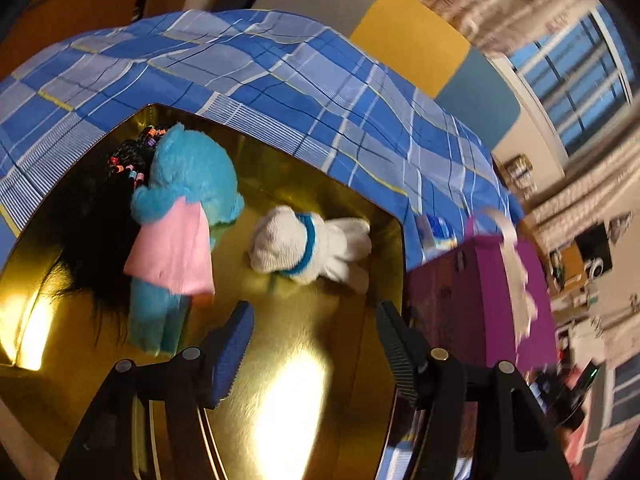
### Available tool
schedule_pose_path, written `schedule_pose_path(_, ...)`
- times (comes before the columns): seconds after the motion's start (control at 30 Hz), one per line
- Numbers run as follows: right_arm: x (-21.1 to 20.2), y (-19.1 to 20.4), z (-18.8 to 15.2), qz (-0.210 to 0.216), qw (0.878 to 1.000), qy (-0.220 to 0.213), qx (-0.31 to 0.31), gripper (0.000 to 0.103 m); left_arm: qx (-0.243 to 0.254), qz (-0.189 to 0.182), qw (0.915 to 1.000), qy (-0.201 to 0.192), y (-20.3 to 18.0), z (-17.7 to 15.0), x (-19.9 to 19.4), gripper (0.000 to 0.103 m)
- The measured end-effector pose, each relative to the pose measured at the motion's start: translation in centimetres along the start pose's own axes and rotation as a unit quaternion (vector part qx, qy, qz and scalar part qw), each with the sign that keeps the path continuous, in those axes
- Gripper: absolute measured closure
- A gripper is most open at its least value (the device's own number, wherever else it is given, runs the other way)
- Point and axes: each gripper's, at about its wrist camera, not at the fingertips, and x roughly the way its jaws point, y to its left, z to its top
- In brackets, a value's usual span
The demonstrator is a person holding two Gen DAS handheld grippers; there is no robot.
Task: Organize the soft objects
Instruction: 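Carry the white knit bunny into the gold tray and open the left tool, then lower the pink dishcloth roll into the gold tray and open the right tool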
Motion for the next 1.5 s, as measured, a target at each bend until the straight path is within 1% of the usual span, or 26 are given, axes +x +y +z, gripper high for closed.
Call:
schedule_pose_path(0.1, -2.0, 1.1, 0.2, -0.01, 0.999, -0.047, -0.024, 0.066, 0.021, 0.005, 0.9998, 0.002, -0.1, -1.0, -0.5, 0.039)
schedule_pose_path(0.2, -4.1, 2.2, 0.5, -0.003, 0.997, -0.072, -0.03, 0.066, 0.032, 0.006, 0.9994, 0.012, 0.2, -1.7, -0.9, 0.039)
schedule_pose_path(0.27, -5.9, 3.9, 0.6, 0.002, 0.995, -0.089, -0.044, 0.066, 0.034, 0.006, 0.9992, 0.018, 0.6, -2.1, -1.0, 0.039)
schedule_pose_path(0.37, -8.4, 7.4, 0.6, 0.021, 0.991, -0.107, -0.073, 0.066, 0.034, 0.001, 0.9992, 0.023, 1.1, -2.8, -1.4, 0.039)
schedule_pose_path(0.43, -10.2, 10.6, 0.4, 0.04, 0.987, -0.119, -0.1, 0.066, 0.039, 0.002, 0.999, 0.022, 1.5, -3.3, -1.7, 0.039)
schedule_pose_path(0.5, -11.7, 14.4, -0.2, 0.068, 0.981, -0.127, -0.134, 0.066, 0.039, 0.0, 0.999, 0.02, 1.8, -3.6, -2.0, 0.039)
schedule_pose_path(0.6, -12.9, 19.7, -1.8, 0.112, 0.97, -0.127, -0.176, 0.066, 0.039, -0.001, 0.9991, 0.016, 2.5, -4.0, -2.7, 0.039)
schedule_pose_path(0.73, -13.1, 26.7, -4.5, 0.162, 0.953, -0.106, -0.234, 0.066, 0.045, -0.001, 0.9989, 0.009, 3.7, -4.7, -4.0, 0.04)
schedule_pose_path(0.87, -11.6, 33.3, -8.2, 0.188, 0.934, -0.069, -0.296, 0.066, 0.043, 0.0, 0.9991, -0.001, 4.9, -4.8, -5.1, 0.04)
schedule_pose_path(0.97, -10.1, 37.3, -11.3, 0.199, 0.921, -0.037, -0.334, 0.066, 0.036, -0.002, 0.9993, -0.006, 6.1, -5.0, -5.9, 0.04)
schedule_pose_path(1.0, -9.8, 38.0, -12.2, 0.199, 0.917, -0.028, -0.344, 0.066, 0.033, -0.002, 0.9994, -0.009, 6.4, -5.0, -6.2, 0.04)
schedule_pose_path(1.07, -8.4, 40.4, -14.7, 0.193, 0.905, 0.003, -0.379, 0.066, 0.029, -0.001, 0.9995, -0.014, 7.3, -5.0, -6.7, 0.04)
schedule_pose_path(1.1, -7.4, 41.6, -15.9, 0.182, 0.9, 0.022, -0.395, 0.066, 0.026, 0.0, 0.9995, -0.016, 7.6, -4.9, -6.8, 0.04)
schedule_pose_path(1.2, -4.4, 43.5, -18.6, 0.167, 0.896, 0.071, -0.406, 0.066, 0.016, 0.004, 0.9996, -0.023, 8.8, -4.8, -7.5, 0.04)
schedule_pose_path(1.27, -2.5, 44.0, -19.5, 0.16, 0.894, 0.094, -0.407, 0.066, 0.01, 0.003, 0.9996, -0.028, 9.5, -4.7, -7.9, 0.04)
schedule_pose_path(1.4, 0.9, 44.7, -21.6, 0.14, 0.889, 0.13, -0.416, 0.066, 0.005, 0.007, 0.9994, -0.034, 10.6, -4.7, -8.6, 0.04)
schedule_pose_path(1.5, 2.6, 44.9, -22.5, 0.134, 0.888, 0.15, -0.414, 0.066, -0.005, 0.004, 0.9993, -0.037, 11.4, -4.7, -8.9, 0.04)
